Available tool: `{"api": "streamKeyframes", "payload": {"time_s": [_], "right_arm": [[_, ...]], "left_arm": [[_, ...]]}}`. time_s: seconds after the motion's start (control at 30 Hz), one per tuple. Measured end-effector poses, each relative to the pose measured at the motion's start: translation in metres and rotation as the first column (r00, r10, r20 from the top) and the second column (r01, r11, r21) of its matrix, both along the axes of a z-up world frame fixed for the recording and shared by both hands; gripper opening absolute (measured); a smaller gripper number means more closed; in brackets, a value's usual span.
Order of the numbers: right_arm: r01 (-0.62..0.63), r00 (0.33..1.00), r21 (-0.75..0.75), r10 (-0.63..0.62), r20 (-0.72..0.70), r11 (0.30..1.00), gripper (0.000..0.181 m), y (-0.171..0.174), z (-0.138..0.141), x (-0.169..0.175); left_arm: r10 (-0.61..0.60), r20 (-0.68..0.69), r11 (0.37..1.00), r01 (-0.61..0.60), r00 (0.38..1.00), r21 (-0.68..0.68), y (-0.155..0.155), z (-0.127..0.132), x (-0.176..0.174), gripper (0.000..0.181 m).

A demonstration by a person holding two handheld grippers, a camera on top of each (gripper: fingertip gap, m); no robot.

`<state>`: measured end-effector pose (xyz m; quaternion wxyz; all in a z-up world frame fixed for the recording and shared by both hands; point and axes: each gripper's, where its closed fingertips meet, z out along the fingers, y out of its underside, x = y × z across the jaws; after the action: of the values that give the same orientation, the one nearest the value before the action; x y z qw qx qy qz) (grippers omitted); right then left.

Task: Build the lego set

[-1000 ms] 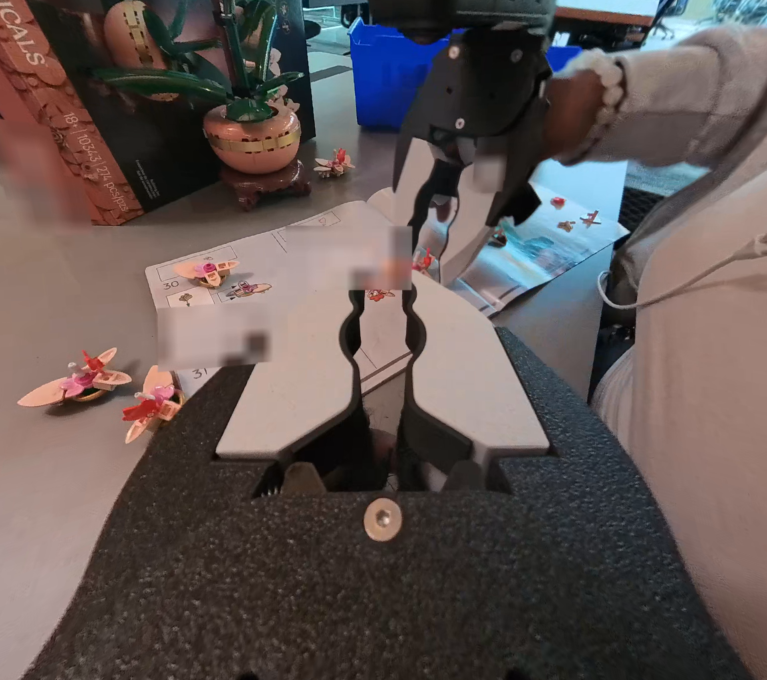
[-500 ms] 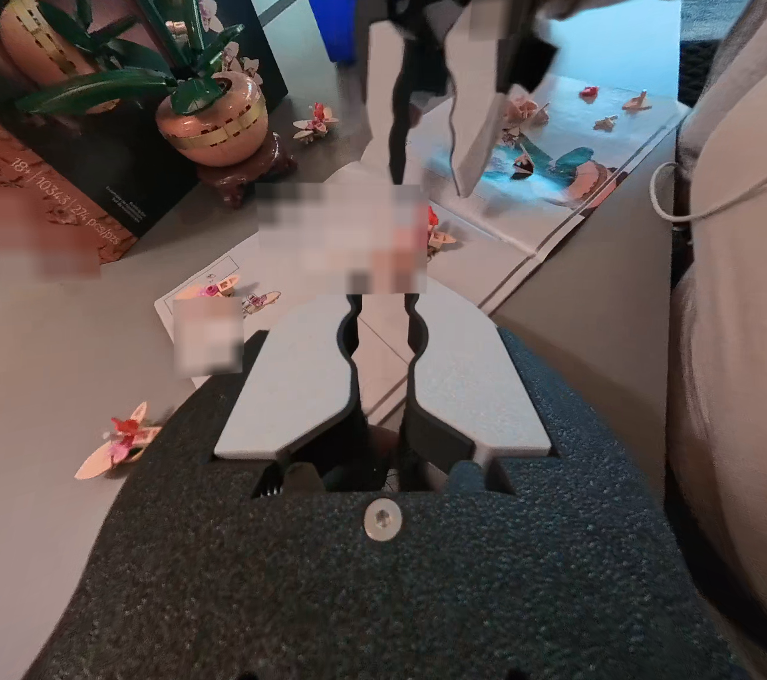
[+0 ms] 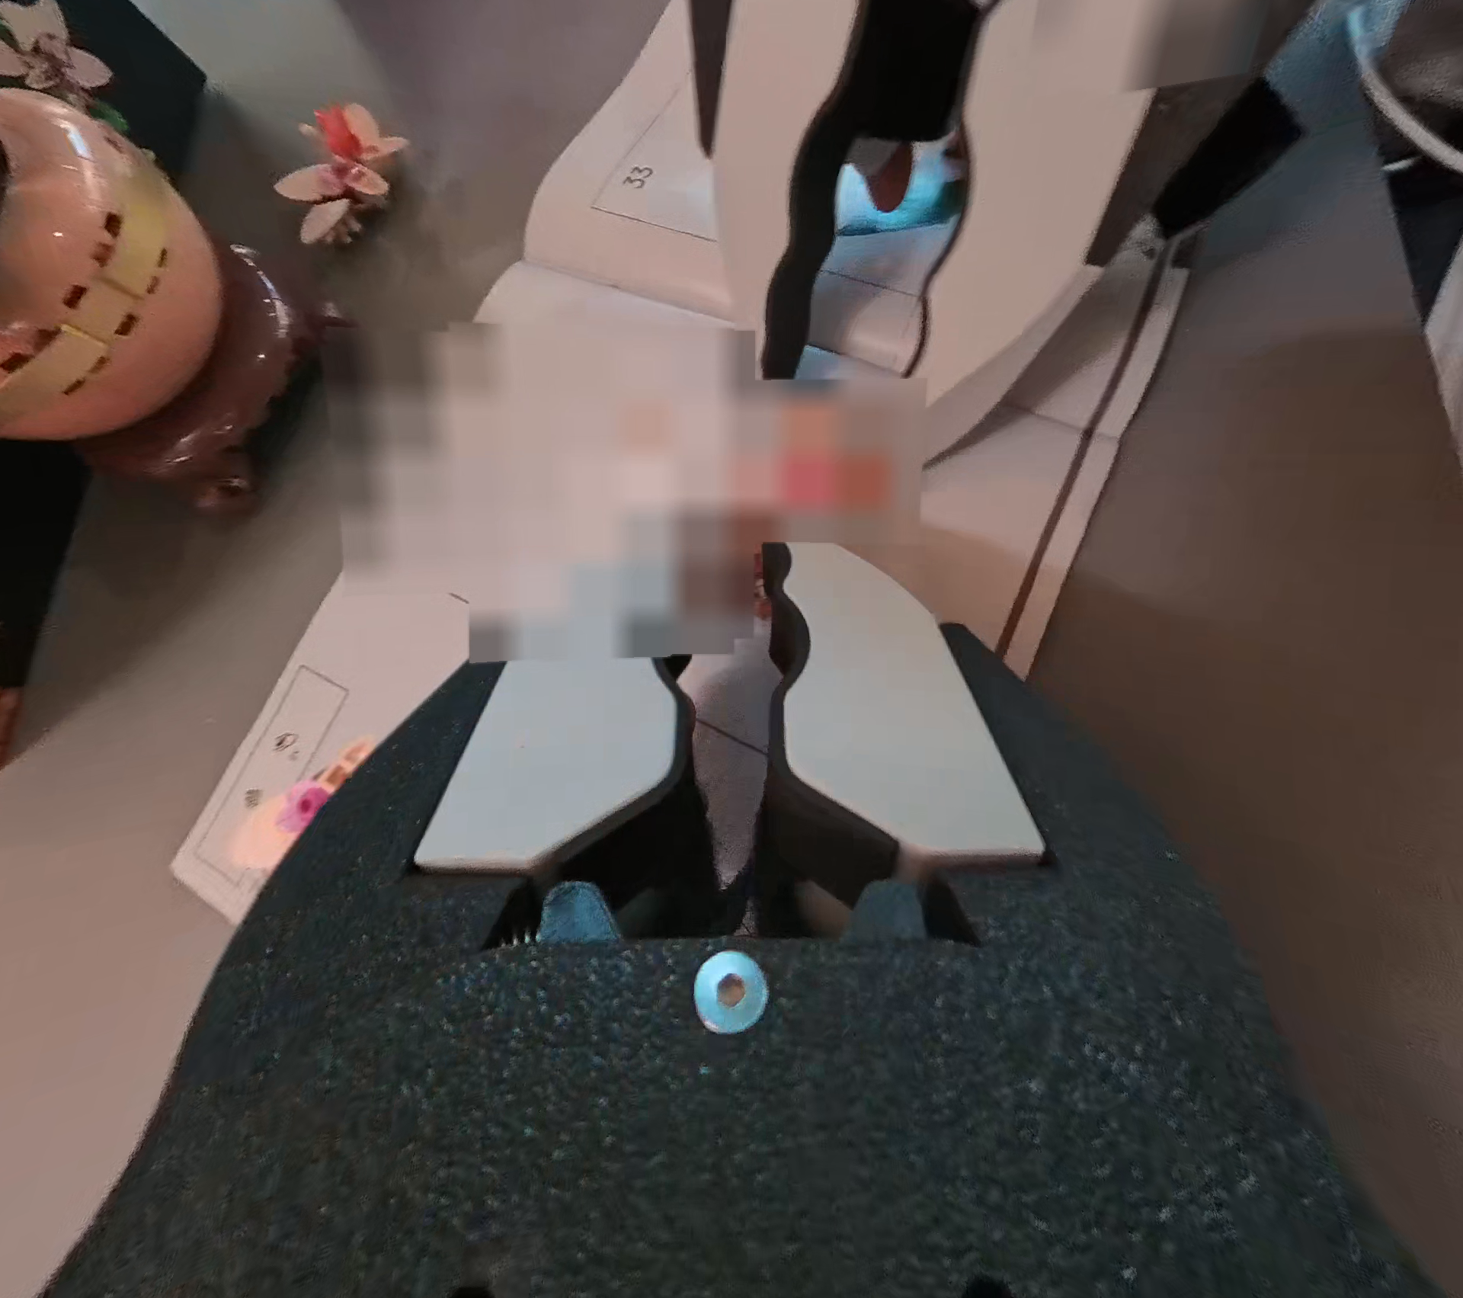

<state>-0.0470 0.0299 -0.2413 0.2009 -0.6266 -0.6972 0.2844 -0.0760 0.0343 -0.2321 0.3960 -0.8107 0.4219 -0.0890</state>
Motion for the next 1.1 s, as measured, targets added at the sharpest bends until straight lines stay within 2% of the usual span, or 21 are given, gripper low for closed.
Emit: {"api": "streamKeyframes", "payload": {"time_s": [0.07, 0.23, 0.33, 0.47, 0.57, 0.7, 0.93, 1.1], "right_arm": [[-0.063, 0.998, 0.004, 0.063, 0.003, 0.998, 0.03, 0.003, 0.001, 0.001], [-0.163, 0.986, 0.055, 0.162, 0.029, 0.985, 0.028, 0.021, 0.005, 0.003], [-0.168, 0.986, 0.021, 0.168, 0.017, 0.986, 0.027, 0.018, 0.013, 0.006], [-0.141, 0.99, -0.013, 0.141, 0.009, 0.99, 0.028, 0.003, 0.012, 0.011], [-0.131, 0.991, 0.035, 0.132, -0.013, 0.991, 0.027, 0.003, 0.01, 0.005], [-0.149, 0.989, 0.072, 0.15, -0.001, 0.986, 0.024, 0.006, 0.006, 0.0], [-0.192, 0.981, 0.169, 0.195, 0.001, 0.967, 0.018, 0.027, 0.01, -0.008], [-0.224, 0.974, 0.148, 0.225, 0.01, 0.963, 0.017, 0.038, 0.005, -0.008]], "left_arm": [[-0.01, 0.032, 1.0, 0.011, 0.999, -0.016, -0.007, 0.001, 0.005, 0.012], [0.014, 0.102, 1.0, -0.011, 0.995, -0.028, -0.018, 0.009, 0.01, 0.012], [0.03, 0.029, 0.999, -0.031, 0.999, 0.02, -0.011, 0.011, 0.002, 0.018], [-0.076, -0.102, 0.993, 0.085, 0.992, 0.085, 0.004, 0.014, -0.002, 0.025], [-0.21, -0.099, 0.975, 0.215, 0.973, 0.047, 0.006, 0.01, 0.008, 0.025], [-0.28, -0.078, 0.96, 0.279, 0.957, -0.029, 0.0, 0.0, 0.014, 0.018], [-0.222, -0.053, 0.973, 0.218, 0.974, -0.077, -0.021, -0.001, 0.018, 0.021], [-0.044, -0.054, 0.999, 0.045, 0.998, 0.003, -0.004, 0.005, 0.008, 0.027]]}}
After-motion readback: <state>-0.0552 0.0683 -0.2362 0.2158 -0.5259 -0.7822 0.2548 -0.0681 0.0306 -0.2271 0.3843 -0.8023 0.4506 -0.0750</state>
